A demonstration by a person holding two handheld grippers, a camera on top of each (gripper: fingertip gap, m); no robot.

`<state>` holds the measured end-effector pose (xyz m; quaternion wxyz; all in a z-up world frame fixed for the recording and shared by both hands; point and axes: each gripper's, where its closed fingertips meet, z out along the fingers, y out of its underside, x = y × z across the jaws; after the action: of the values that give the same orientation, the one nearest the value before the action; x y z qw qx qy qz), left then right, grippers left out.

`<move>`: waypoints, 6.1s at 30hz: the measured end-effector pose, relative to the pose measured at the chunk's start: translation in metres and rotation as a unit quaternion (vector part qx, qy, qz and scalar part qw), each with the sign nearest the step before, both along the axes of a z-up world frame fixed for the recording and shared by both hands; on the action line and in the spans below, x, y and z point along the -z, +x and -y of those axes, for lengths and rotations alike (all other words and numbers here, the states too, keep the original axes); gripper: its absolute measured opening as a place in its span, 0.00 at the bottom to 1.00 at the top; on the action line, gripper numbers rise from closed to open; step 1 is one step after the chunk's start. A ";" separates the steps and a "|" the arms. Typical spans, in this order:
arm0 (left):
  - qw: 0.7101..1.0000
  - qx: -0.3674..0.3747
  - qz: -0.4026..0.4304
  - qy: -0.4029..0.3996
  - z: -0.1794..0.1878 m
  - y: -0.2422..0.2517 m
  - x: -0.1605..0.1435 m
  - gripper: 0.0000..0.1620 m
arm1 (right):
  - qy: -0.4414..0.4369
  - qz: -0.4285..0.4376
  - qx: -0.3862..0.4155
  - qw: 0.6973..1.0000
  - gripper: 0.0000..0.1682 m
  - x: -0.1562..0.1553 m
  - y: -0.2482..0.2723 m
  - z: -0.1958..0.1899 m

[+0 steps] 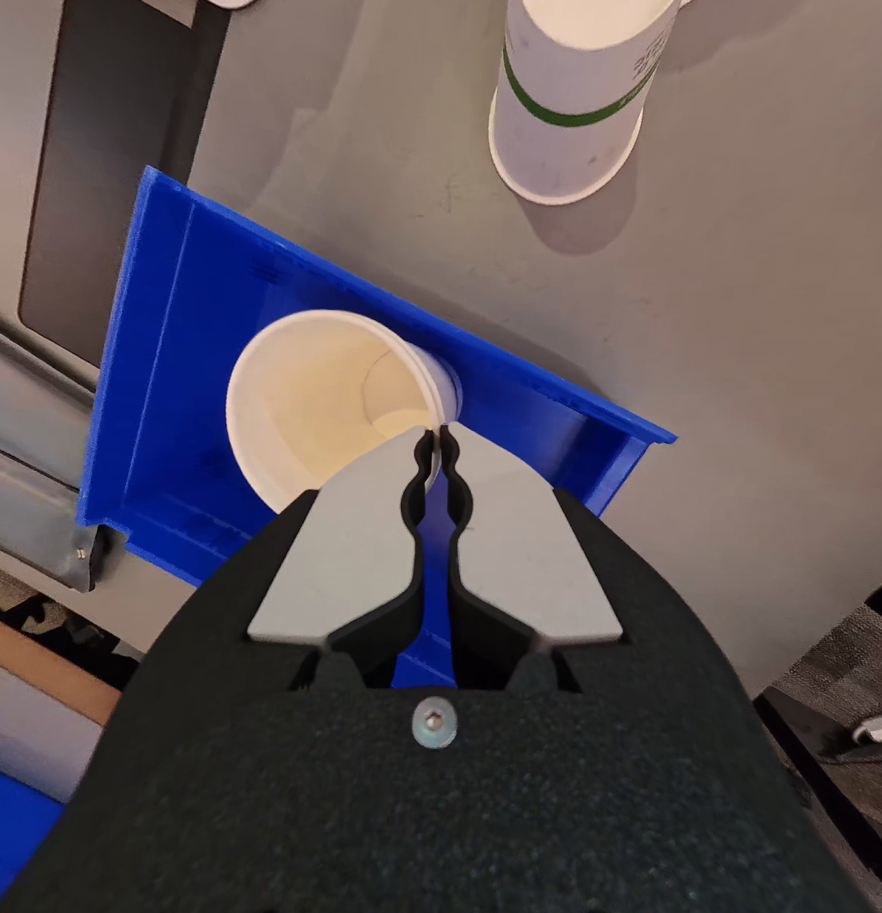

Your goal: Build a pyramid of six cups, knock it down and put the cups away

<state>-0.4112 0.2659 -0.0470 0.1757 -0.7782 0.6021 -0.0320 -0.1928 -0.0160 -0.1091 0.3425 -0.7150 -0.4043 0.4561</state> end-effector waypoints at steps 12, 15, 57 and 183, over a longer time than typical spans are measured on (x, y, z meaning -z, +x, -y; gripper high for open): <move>1.000 -0.011 -0.028 -0.006 0.000 -0.004 0.015 0.02 | -0.008 0.008 0.005 1.000 0.41 0.006 0.002 -0.002; 0.999 -0.022 -0.027 -0.014 -0.002 -0.008 0.009 0.02 | -0.010 0.009 0.003 1.000 0.40 0.007 0.002 -0.002; 0.981 -0.061 -0.119 0.144 -0.064 -0.046 -0.006 0.02 | -0.021 0.026 0.001 0.999 0.40 0.015 0.002 -0.001; 0.824 -0.238 0.431 0.279 0.016 0.217 -0.039 0.54 | 0.088 -0.026 0.298 0.950 0.47 -0.027 0.038 -0.079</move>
<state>-0.1946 0.2495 -0.0081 0.6291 -0.7221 0.2442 -0.1525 -0.1550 0.0626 -0.0820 0.5343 -0.7582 -0.2023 0.3141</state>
